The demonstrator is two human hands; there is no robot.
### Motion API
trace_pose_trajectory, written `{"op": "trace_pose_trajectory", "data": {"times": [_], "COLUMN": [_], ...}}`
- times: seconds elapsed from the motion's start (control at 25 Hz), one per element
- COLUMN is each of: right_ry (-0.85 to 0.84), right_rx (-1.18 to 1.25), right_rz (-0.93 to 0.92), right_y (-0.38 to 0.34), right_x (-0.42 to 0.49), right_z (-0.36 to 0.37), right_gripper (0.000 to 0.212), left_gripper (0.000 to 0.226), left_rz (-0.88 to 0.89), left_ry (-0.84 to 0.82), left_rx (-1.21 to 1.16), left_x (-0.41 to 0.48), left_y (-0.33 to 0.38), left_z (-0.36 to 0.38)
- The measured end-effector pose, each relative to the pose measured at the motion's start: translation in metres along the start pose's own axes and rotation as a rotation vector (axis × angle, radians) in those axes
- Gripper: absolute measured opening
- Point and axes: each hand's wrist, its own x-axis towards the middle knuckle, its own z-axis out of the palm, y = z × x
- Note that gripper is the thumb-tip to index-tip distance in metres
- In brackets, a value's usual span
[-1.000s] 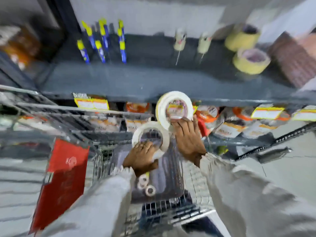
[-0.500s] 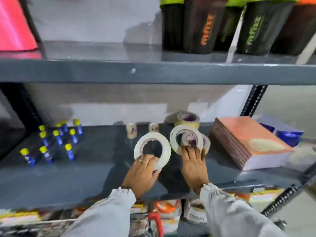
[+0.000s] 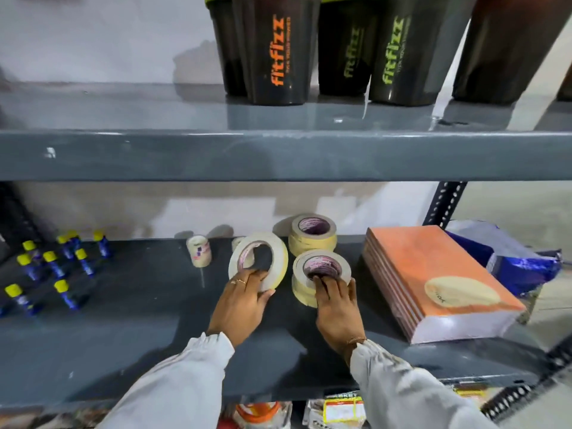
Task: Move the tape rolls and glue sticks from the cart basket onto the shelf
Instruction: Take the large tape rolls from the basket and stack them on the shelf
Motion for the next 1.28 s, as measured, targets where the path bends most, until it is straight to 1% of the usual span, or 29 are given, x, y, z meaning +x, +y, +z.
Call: {"op": "trace_pose_trajectory", "data": {"times": [0.08, 0.2, 0.24, 0.28, 0.32, 0.36, 0.44, 0.48, 0.56, 0.68, 0.76, 0.88, 1.0, 1.08, 1.2, 1.28], "right_ry": [-0.033, -0.054, -0.019, 0.002, 0.037, 0.069, 0.144, 0.168, 0.188, 0.202, 0.209, 0.209, 0.202, 0.169, 0.099, 0.031], "right_rx": [0.05, 0.137, 0.167, 0.214, 0.272, 0.332, 0.403, 0.417, 0.419, 0.399, 0.389, 0.367, 0.309, 0.291, 0.321, 0.355], "right_rz": [-0.006, -0.004, 0.028, 0.089, 0.158, 0.225, 0.317, 0.346, 0.384, 0.421, 0.41, 0.334, 0.241, 0.223, 0.189, 0.155], "right_y": [0.0, 0.0, 0.001, 0.001, 0.0, -0.002, -0.004, -0.004, -0.001, 0.003, 0.002, -0.005, -0.016, -0.038, -0.091, -0.134], "right_x": [0.002, 0.0, -0.004, -0.009, -0.014, -0.019, -0.025, -0.026, -0.027, -0.028, -0.03, -0.032, -0.04, -0.045, -0.058, -0.064], "right_z": [-0.002, -0.001, 0.0, -0.003, -0.004, -0.007, -0.01, -0.01, -0.008, -0.006, -0.005, -0.01, -0.014, -0.018, -0.019, -0.019], "right_gripper": [0.059, 0.051, 0.049, 0.052, 0.06, 0.066, 0.071, 0.072, 0.071, 0.068, 0.068, 0.066, 0.065, 0.061, 0.058, 0.064], "left_gripper": [0.045, 0.043, 0.043, 0.044, 0.045, 0.045, 0.041, 0.041, 0.045, 0.045, 0.051, 0.058, 0.056, 0.054, 0.048, 0.044], "left_rz": [0.029, 0.057, 0.065, 0.075, 0.099, 0.141, 0.255, 0.288, 0.297, 0.327, 0.315, 0.27, 0.207, 0.187, 0.174, 0.169], "left_ry": [-0.001, -0.052, -0.079, -0.109, -0.141, -0.165, -0.183, -0.219, -0.306, -0.336, -0.344, -0.221, -0.175, -0.169, -0.111, -0.089], "left_rx": [0.025, 0.042, 0.042, 0.037, 0.044, 0.071, 0.136, 0.149, 0.16, 0.222, 0.259, 0.24, 0.229, 0.237, 0.243, 0.223], "left_x": [0.006, 0.016, 0.02, 0.023, 0.027, 0.031, 0.039, 0.043, 0.05, 0.056, 0.053, 0.032, -0.002, -0.029, -0.069, -0.099], "left_y": [0.008, 0.017, 0.021, 0.024, 0.027, 0.031, 0.041, 0.047, 0.056, 0.062, 0.059, 0.045, 0.022, -0.002, -0.042, -0.068], "left_z": [0.0, 0.001, 0.001, 0.002, 0.004, 0.007, 0.017, 0.022, 0.034, 0.045, 0.047, 0.041, 0.029, 0.019, -0.008, -0.028]}}
